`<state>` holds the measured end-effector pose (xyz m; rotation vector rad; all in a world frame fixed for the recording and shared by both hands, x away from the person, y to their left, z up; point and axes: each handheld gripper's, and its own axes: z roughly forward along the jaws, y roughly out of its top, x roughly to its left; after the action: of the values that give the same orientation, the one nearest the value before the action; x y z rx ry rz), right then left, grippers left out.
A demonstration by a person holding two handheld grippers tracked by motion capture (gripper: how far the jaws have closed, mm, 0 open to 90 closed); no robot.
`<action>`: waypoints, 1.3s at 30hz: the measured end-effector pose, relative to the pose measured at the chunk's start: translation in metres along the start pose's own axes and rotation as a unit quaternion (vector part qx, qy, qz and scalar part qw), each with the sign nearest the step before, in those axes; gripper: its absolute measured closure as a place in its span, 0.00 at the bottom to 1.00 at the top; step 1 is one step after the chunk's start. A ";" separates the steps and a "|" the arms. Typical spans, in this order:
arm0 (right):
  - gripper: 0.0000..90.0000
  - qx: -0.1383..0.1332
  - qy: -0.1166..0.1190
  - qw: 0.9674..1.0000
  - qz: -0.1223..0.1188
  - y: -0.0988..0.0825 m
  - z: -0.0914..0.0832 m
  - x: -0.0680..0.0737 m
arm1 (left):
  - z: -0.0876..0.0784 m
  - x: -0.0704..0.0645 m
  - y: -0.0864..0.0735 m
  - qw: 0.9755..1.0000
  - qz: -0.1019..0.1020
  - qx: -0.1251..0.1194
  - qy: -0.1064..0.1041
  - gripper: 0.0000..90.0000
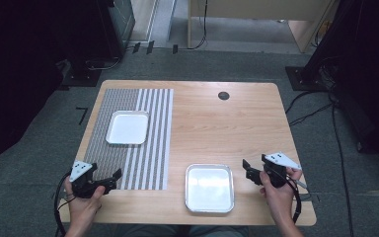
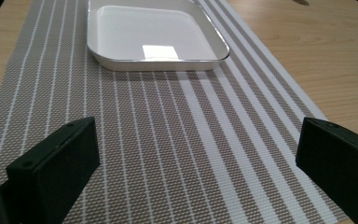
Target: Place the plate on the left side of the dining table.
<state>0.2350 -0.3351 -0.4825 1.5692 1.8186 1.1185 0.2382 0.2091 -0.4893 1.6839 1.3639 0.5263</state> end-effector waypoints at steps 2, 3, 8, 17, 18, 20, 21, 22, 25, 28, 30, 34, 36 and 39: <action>0.25 0.003 -0.007 1.000 0.009 -0.006 -0.005 -0.009 | -0.002 0.005 -0.002 1.000 0.001 0.001 0.010 0.00; 0.25 0.003 -0.007 1.000 0.009 -0.006 -0.005 -0.009 | -0.002 0.005 -0.002 1.000 0.001 0.001 0.010 0.00; 0.25 0.009 -0.019 1.000 0.018 -0.018 -0.011 -0.024 | -0.005 0.015 -0.007 1.000 -0.001 0.005 0.023 0.00; 0.25 0.020 -0.053 0.998 0.040 -0.040 -0.026 -0.057 | -0.008 0.033 -0.016 0.998 -0.006 0.029 0.063 0.00; 0.25 0.021 -0.055 0.997 0.042 -0.041 -0.027 -0.060 | -0.007 0.034 -0.016 0.997 -0.008 0.033 0.067 0.00; 0.25 0.025 -0.058 0.997 0.048 -0.045 -0.029 -0.065 | -0.008 0.036 -0.018 0.997 -0.008 0.039 0.071 0.00; 0.25 0.025 -0.058 0.997 0.048 -0.045 -0.029 -0.065 | -0.008 0.036 -0.018 0.997 -0.008 0.039 0.071 0.00; 0.25 0.028 -0.061 0.997 0.049 -0.047 -0.029 -0.068 | -0.007 0.037 -0.018 0.996 -0.007 0.042 0.075 0.00; 0.25 0.039 -0.065 0.995 0.057 -0.052 -0.031 -0.074 | -0.007 0.039 -0.020 0.996 -0.007 0.047 0.077 0.00; 0.24 0.049 -0.077 0.994 0.056 -0.057 -0.031 -0.077 | -0.005 0.040 -0.022 0.995 -0.007 0.058 0.079 0.00; 0.24 0.050 -0.080 0.994 0.052 -0.057 -0.031 -0.077 | -0.004 0.040 -0.022 0.995 -0.006 0.063 0.081 0.00; 0.24 0.061 -0.104 0.992 0.026 -0.057 -0.029 -0.073 | -0.001 0.039 -0.023 0.993 -0.002 0.081 0.091 0.00; 0.24 0.066 -0.115 0.991 0.012 -0.057 -0.028 -0.068 | 0.000 0.039 -0.024 0.992 0.001 0.089 0.094 0.00; 0.24 0.066 -0.115 0.991 0.016 -0.058 -0.028 -0.068 | 0.001 0.037 -0.024 0.991 0.007 0.092 0.098 0.00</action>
<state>0.1950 -0.4085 -0.5246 1.7307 1.7481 0.8064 0.2373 0.2437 -0.5171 1.8286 1.5838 0.6025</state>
